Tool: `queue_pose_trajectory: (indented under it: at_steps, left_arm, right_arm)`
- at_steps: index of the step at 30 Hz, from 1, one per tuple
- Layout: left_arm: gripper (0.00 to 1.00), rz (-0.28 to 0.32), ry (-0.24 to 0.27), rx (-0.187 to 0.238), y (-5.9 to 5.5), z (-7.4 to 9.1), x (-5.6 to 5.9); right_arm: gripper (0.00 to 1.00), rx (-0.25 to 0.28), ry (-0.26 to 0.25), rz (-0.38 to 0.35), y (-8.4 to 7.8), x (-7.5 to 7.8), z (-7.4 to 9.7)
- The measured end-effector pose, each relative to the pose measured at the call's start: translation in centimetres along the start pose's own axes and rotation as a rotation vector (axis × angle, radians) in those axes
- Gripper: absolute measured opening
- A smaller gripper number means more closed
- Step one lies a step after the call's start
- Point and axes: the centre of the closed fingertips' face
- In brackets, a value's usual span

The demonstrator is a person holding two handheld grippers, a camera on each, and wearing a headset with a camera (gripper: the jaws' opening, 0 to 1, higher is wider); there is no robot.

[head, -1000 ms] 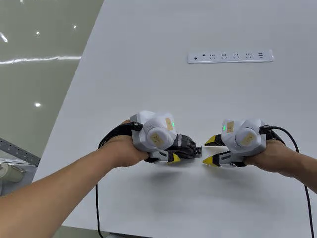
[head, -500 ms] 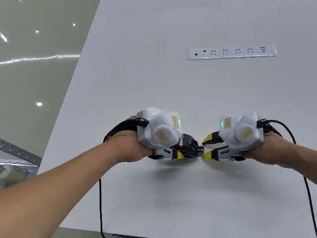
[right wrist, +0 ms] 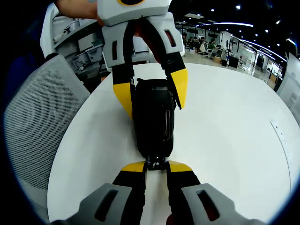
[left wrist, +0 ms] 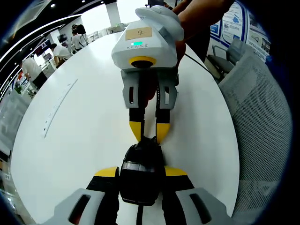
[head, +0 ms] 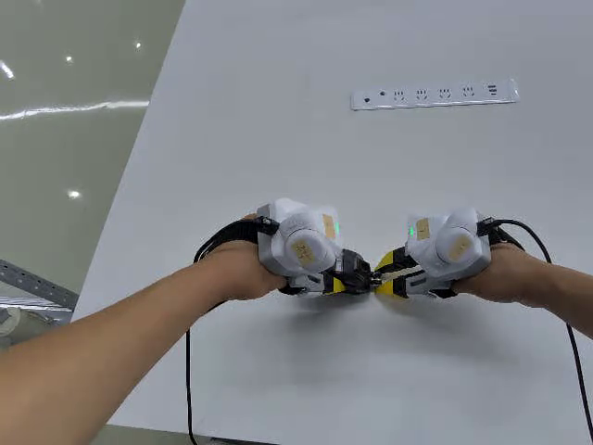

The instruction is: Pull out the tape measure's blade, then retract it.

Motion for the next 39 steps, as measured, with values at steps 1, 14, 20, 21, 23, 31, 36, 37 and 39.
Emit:
queue_pose_trajectory:
  at_steps: [1,14,20,21,23,31,36,37,39]
  left_arm:
    - [0.31,-0.001,-0.001,0.000,0.0,0.0,0.0]
    - [0.29,-0.021,-0.013,-0.007,0.0,0.0,0.1]
    - [0.29,-0.018,-0.011,-0.007,0.0,0.0,0.1]
    - [0.29,-0.017,-0.011,-0.008,0.0,0.0,0.1]
    - [0.29,-0.018,-0.011,-0.009,0.0,0.0,0.1]
    - [0.29,-0.010,-0.009,-0.007,0.0,0.0,0.0]
    - [0.29,-0.010,-0.011,-0.009,0.0,0.0,0.0]
    - [0.29,-0.009,-0.012,-0.009,0.0,0.0,0.0]
    - [0.29,-0.010,-0.012,-0.011,0.0,0.0,0.0]
  right_arm:
    - [0.14,0.000,0.001,0.000,0.0,0.0,0.0]
    - [0.12,-0.003,-0.005,0.044,-0.1,0.0,0.1]
    - [0.11,0.001,-0.005,0.046,-0.2,0.0,0.3]
    - [0.11,0.001,-0.004,0.045,-0.2,0.0,0.3]
    - [0.11,0.000,-0.003,0.044,-0.3,0.1,0.4]
    - [0.11,-0.002,-0.003,0.032,-0.9,0.3,1.1]
    - [0.11,-0.005,-0.005,0.027,-1.3,0.3,1.5]
    - [0.11,-0.006,-0.007,0.024,-1.3,0.3,1.7]
    - [0.11,-0.007,-0.008,0.023,-1.5,0.3,2.0]
Point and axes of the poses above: the centre of the closed fingertips' face, and the gripper's own axes: z roughly backward along the fingers, x roughly to its right, y roughly out of its top, and after that the axes turned 11 degrees about -y, right-handed
